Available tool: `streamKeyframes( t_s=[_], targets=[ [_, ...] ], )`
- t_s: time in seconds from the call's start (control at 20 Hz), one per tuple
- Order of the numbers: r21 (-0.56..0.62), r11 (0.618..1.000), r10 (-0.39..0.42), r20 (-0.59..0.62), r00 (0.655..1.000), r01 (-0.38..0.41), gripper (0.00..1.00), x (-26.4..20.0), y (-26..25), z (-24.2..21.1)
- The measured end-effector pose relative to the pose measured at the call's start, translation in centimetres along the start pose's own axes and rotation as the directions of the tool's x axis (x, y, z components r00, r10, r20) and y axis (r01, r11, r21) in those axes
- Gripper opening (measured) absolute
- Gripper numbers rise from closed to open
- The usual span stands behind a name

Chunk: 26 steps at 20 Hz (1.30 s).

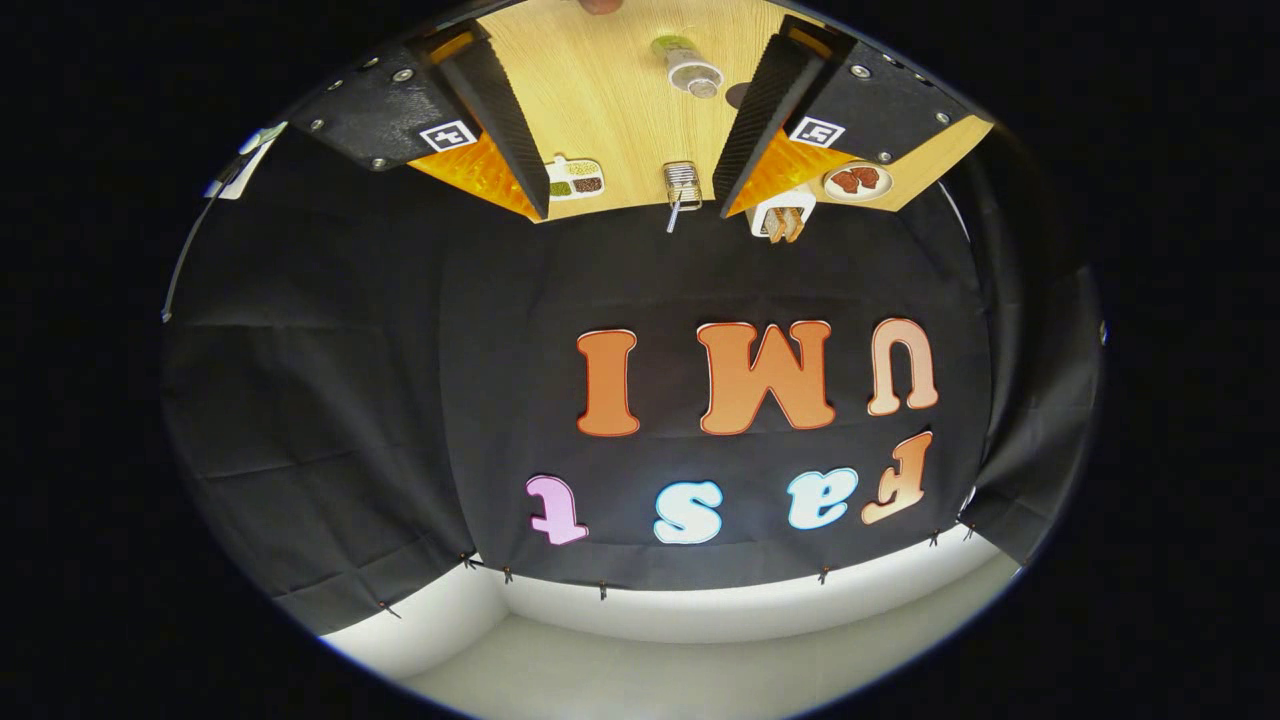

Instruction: Take the bottle from table, then pour the juice into the cup, finally place the bottle on the coaster

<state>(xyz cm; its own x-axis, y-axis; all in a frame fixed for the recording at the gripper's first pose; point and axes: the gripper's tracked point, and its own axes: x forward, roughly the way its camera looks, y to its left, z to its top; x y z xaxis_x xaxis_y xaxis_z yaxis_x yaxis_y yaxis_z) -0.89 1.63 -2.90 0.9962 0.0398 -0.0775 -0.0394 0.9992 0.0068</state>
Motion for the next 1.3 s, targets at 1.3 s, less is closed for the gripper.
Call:
streamKeyframes(
  t_s=[1.3],
  targets=[
    [-0.060, 0.992, 0.090, -0.248, 0.965, -0.108, 0.98, 0.3, 2.9, -14.8]
  ],
)
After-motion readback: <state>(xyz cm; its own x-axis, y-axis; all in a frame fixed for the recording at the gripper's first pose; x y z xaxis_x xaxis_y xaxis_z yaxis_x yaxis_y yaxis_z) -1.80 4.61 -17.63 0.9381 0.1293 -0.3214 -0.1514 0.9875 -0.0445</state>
